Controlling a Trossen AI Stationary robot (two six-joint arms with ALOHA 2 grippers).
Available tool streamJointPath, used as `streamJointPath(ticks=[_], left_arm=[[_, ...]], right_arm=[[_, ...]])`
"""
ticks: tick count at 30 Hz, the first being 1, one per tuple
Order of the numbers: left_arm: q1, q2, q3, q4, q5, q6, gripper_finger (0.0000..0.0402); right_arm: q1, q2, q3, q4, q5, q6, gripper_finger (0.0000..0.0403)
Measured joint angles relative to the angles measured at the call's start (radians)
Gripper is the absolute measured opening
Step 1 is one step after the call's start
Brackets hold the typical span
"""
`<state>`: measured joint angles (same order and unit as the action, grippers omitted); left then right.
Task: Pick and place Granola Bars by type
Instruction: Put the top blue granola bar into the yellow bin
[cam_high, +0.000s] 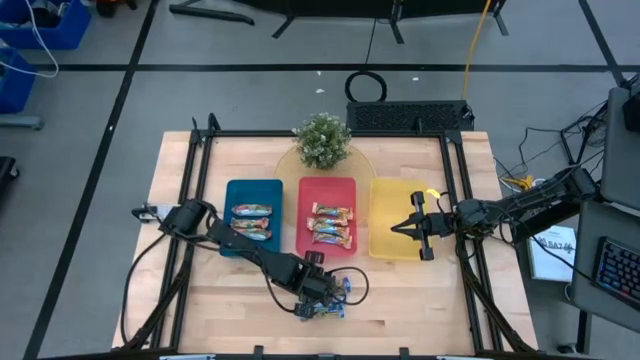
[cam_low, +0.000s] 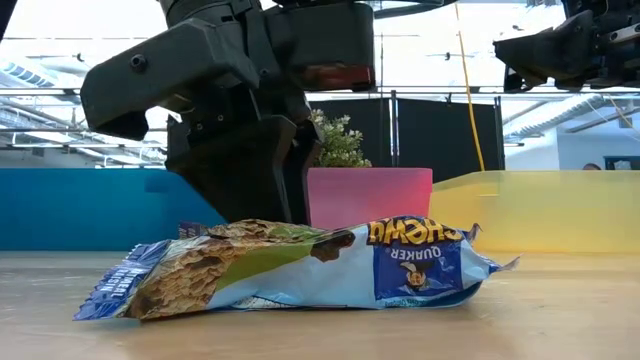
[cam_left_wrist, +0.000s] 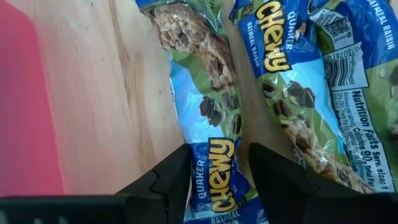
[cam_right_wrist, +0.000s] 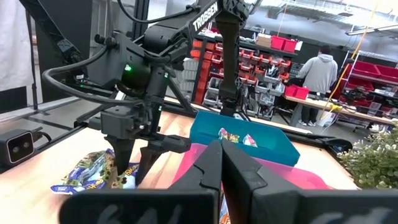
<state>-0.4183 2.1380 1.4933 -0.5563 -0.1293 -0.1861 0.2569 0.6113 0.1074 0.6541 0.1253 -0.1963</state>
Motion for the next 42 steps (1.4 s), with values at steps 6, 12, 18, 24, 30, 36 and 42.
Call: streamJointPath(ticks=[6, 12, 18, 24, 30, 36, 42], left_arm=[[0.0, 0.0, 0.002, 0.005, 0.024, 0.023, 0.0121], [0.006, 0.006, 0.032, 0.008, 0.024, 0.046, 0.005], [0.015, -0.008, 0.117, -0.004, 0.023, 0.089, 0.0047], [0.055, -0.011, 0.343, -0.023, 0.009, 0.156, 0.0063], [0.151, -0.012, 0.494, -0.056, -0.083, 0.309, 0.0044], [0.271, 0.026, 0.493, -0.037, -0.059, 0.382, 0.0043], [0.329, 0.118, 0.492, 0.023, -0.004, 0.514, 0.0044]], right_arm=[[0.0, 0.0, 0.0, 0.0, 0.0, 0.0, 0.0], [0.0, 0.0, 0.0, 0.0, 0.0, 0.0, 0.0], [0.0, 0.0, 0.0, 0.0, 0.0, 0.0, 0.0], [0.0, 0.0, 0.001, 0.02, 0.0, -0.008, 0.0], [0.0, -0.001, 0.001, 0.096, 0.001, -0.047, 0.0], [0.0, -0.041, 0.001, 0.115, 0.031, -0.064, 0.0], [0.0, -0.117, 0.002, 0.123, 0.194, -0.127, 0.0]])
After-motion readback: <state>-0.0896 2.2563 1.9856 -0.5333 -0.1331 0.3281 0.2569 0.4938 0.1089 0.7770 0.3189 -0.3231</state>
